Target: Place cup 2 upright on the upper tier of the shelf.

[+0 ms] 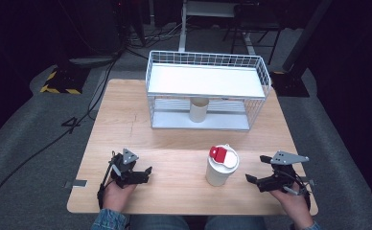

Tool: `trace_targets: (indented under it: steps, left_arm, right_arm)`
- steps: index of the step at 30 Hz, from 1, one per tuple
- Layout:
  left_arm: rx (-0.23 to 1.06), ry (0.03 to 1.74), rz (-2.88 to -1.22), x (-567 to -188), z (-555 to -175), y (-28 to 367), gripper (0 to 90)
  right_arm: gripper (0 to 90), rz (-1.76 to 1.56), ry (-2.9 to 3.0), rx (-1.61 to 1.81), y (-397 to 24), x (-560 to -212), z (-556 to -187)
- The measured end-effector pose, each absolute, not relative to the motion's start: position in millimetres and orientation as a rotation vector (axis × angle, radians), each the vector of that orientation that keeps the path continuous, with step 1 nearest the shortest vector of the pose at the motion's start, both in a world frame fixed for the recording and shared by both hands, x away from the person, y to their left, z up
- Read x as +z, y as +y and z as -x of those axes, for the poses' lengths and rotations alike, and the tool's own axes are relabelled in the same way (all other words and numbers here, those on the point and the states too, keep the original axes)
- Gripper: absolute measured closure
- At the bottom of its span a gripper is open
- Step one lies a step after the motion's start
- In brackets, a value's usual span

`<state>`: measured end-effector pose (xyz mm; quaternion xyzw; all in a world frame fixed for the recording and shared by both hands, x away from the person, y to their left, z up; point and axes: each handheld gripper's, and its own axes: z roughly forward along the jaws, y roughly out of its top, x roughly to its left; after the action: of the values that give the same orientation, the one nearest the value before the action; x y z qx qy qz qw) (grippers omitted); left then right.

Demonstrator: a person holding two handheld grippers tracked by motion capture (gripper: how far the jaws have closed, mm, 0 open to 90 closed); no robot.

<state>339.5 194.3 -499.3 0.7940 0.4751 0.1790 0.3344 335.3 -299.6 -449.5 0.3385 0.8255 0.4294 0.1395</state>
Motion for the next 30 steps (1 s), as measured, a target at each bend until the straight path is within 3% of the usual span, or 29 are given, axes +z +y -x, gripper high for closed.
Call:
trace_targets:
  steps: [30]
  left_arm:
    - [0.458, 1.257, -2.098, -505.1, -346.3, 192.8, 8.1]
  right_arm:
    - [0.0, -0.843, 2.460, 1.456, -223.0, -460.4, -340.3]
